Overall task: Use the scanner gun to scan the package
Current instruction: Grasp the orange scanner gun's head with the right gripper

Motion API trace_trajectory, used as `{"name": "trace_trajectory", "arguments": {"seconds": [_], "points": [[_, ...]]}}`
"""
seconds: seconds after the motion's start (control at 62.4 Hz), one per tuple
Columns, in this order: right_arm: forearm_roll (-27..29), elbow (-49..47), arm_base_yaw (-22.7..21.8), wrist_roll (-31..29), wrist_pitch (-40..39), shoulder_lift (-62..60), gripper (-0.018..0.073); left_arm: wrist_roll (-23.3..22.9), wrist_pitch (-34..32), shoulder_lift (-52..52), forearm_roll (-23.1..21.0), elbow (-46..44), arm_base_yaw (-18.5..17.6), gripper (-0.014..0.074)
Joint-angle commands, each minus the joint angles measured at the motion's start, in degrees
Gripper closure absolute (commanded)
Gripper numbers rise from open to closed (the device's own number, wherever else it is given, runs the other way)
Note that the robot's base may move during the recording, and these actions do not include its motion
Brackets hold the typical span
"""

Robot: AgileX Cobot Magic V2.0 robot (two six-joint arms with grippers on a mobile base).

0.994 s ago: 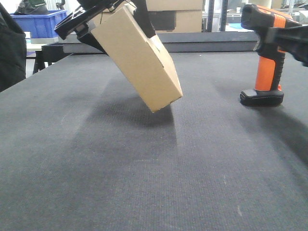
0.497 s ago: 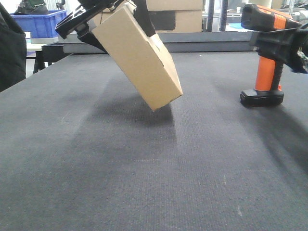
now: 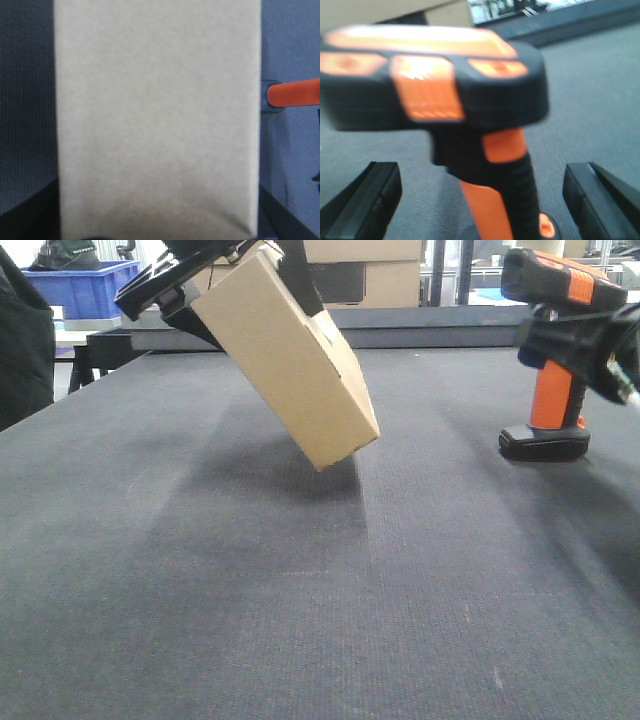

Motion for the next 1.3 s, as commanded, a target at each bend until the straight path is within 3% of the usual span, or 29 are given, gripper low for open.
{"name": "trace_trajectory", "arguments": {"seconds": [0.0, 0.721, 0.833, 1.058, 1.122, 1.282], "points": [[0.4, -1.4, 0.0, 0.4, -2.2, 0.7, -0.0010, -0.3, -1.2, -0.3, -0.3, 0.0, -0.3, 0.0708], [0.8, -6.6, 0.0, 0.4, -1.6, 3.9, 0.0008, -0.3, -1.2, -0.3, -0.3, 0.0, -0.3, 0.0708], [0.8, -6.6, -0.1, 0.3, -1.6, 3.9, 0.0137, -0.3, -1.2, -0.3, -0.3, 0.0, -0.3, 0.0708], [0.8, -6.6, -0.1, -0.5, -1.6, 3.9, 0.0589, -0.3, -1.1, -0.3, -0.3, 0.0, -0.3, 0.0708], [0.8, -6.6, -0.1, -3.0, -1.7, 3.9, 0.0716, -0.3, -1.1, -0.3, -0.3, 0.0, -0.3, 0.0708], [0.8, -6.6, -0.1, -9.7, -3.8, 3.3, 0.0727, -0.3, -1.1, -0.3, -0.3, 0.0, -0.3, 0.0708]]}}
